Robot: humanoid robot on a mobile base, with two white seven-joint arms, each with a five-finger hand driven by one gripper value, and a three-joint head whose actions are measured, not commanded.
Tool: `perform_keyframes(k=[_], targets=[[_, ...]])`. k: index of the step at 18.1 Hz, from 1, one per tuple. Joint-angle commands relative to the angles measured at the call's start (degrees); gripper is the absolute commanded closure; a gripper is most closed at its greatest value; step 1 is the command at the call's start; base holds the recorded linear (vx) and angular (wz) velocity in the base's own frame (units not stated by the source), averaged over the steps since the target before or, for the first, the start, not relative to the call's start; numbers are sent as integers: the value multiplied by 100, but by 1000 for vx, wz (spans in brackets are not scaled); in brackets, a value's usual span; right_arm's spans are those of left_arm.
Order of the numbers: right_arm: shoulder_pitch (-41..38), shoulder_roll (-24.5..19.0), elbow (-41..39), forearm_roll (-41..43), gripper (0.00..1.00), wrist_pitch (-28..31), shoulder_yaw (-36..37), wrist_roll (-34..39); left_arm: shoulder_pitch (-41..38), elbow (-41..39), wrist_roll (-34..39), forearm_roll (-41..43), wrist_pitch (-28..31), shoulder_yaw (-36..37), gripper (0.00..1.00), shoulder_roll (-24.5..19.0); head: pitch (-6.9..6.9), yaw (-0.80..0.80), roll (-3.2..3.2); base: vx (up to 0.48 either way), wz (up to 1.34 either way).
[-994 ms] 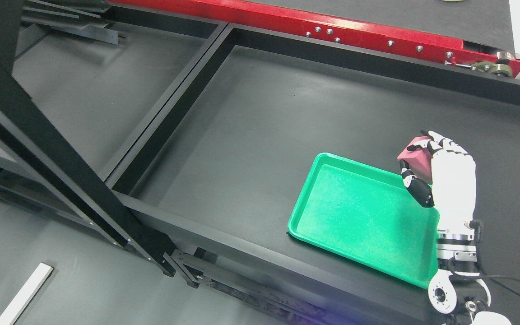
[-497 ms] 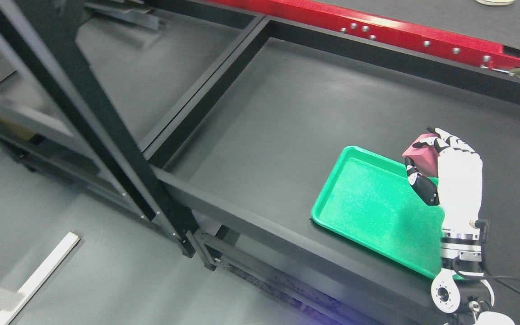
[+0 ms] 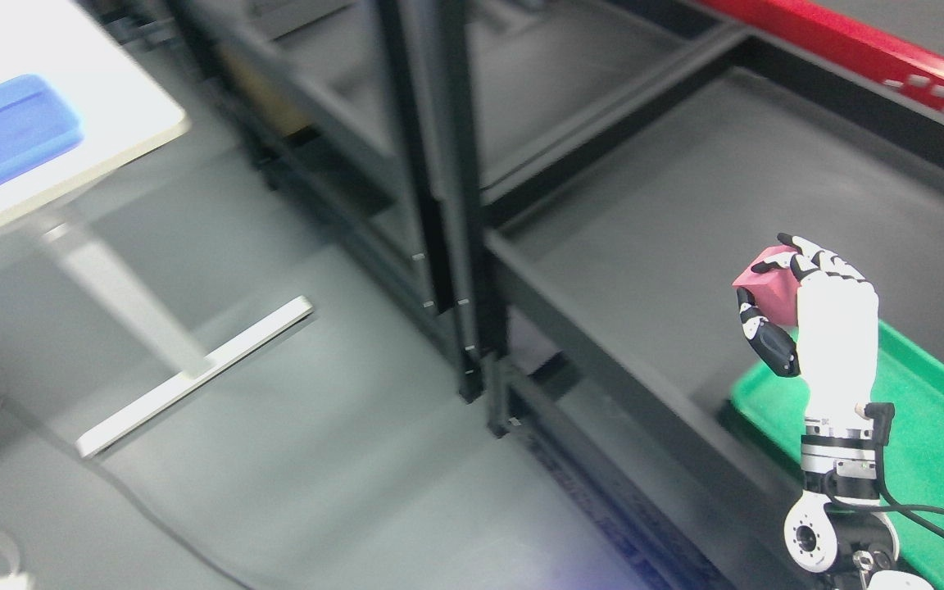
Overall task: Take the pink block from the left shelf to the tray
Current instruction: 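Turn and drive to the white table holding the cube in the right hand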
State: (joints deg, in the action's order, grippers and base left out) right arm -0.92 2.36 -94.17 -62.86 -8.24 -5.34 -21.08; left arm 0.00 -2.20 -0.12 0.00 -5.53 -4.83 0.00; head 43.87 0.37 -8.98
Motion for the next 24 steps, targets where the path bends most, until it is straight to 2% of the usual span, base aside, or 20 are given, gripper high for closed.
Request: perform_keyframes(k=[1,13,24], targets=[[-119,1,-22,2,99,-2,15,8,62,0,3,9,17,0,0,-100,0,0,0,-180,1078],[-154,10,-22,10,99,-2,15,8,62,0,3,9,17,0,0,-100,0,0,0,-137,877],[-146,19,-22,10,99,-2,6,8,70,0,3,9,17,0,0,-100,1,0,0,0,211]])
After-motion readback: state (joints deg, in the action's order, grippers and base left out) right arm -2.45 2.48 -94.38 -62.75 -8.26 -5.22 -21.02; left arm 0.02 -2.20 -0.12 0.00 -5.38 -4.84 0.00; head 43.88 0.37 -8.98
